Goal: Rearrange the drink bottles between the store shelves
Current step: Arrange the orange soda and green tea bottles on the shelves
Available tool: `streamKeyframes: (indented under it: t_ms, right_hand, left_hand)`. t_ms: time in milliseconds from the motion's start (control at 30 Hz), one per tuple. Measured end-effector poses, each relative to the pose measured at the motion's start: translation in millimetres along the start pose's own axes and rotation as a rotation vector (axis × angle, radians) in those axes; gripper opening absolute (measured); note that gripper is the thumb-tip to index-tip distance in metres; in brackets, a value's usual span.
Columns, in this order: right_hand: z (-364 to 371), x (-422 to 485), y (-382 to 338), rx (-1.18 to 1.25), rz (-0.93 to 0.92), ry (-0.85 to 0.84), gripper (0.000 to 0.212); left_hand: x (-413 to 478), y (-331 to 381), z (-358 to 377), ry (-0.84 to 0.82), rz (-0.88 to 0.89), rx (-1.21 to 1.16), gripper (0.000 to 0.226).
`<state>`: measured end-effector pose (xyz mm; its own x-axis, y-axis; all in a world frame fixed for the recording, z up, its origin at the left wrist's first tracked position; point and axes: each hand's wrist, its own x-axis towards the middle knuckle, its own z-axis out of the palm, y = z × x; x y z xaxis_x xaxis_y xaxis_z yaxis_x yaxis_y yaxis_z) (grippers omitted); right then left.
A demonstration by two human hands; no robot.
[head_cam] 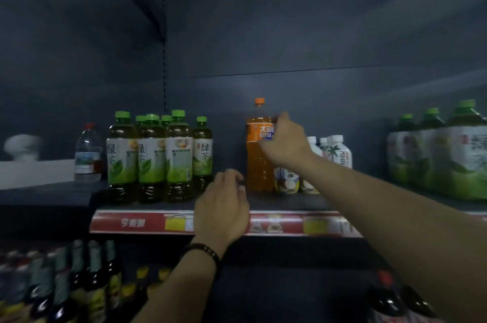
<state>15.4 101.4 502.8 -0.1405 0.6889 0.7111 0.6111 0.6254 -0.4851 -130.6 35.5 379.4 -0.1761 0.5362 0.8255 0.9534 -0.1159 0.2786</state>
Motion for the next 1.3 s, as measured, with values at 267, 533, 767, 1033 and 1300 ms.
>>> streamKeyframes:
  t_ms: [267,533,767,1033,1300]
  right_hand:
    - [44.3,69.8,-4.2,-0.039,0.21,-0.033,0.103]
    - [41.1,53.9,-12.3,-0.097,0.083,-0.005,0.099]
    - [-35.6,-6.0,-37.3,-0.028,-0.096,-0.023,0.101]
    - [-177.9,-99.0,-2.7,0.05,-0.129,-0.029,0.085]
    - [-248.2,-225.8,108.5,-0.03,0.045,-0.066,0.092]
  left_hand:
    - [-0.3,-1.7,3.7,-0.029,0.018,0.081,0.032]
    - [-0.3,-0.2,3.5,-0.034,-0.023,0.037,0.04]
    - [-7.5,4.1,-11.0,-0.033,-0.046,-0.154,0.045]
    - [-58.5,93.3,-27.4,-0.075,0.086,-0.909,0.034]
    - [-140.7,258.6,28.7,-0.458,-0.025,-1.213,0.068]
